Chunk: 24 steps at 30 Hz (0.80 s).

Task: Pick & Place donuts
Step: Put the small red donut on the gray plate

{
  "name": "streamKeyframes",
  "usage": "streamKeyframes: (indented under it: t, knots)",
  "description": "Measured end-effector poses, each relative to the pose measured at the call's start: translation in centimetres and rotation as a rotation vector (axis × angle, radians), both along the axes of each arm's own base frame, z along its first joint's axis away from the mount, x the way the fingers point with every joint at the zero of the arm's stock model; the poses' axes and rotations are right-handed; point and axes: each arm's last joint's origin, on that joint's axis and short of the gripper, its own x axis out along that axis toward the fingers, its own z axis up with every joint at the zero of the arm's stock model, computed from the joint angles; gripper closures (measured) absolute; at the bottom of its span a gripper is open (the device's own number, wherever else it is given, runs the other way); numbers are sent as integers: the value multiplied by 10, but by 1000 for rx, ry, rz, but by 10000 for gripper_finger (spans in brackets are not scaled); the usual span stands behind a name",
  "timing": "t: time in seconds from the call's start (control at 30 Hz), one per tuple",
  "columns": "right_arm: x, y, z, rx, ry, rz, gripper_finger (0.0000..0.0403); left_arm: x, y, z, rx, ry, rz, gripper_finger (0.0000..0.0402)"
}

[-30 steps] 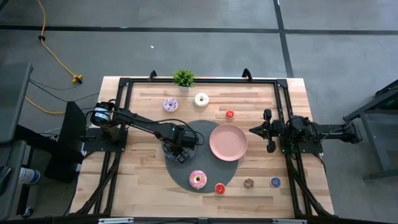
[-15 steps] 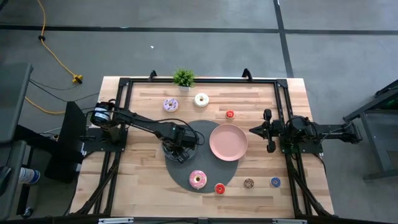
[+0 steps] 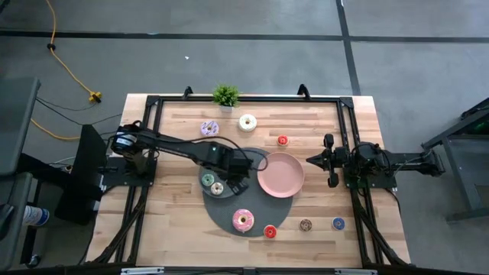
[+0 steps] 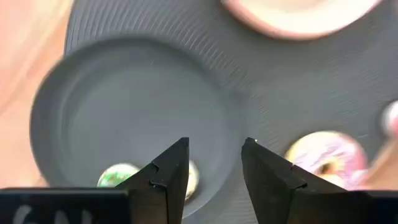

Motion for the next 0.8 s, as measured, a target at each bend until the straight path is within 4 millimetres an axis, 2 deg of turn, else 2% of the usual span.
streamKeyframes:
  t: [0.27,0.33,0.6,0.8]
  knots:
    - [0,0,0,0,0,0,402,13,5,44,27,-163,-53,261]
    - [0,0,0,0,0,0,402,15,3,49,36,-191,-86,261]
    - [0,0,0,0,1,0,402,38,-4,41,-16,-199,-211,261]
    - [0,0,0,0,0,0,402,60,-28,29,-26,-203,-335,261]
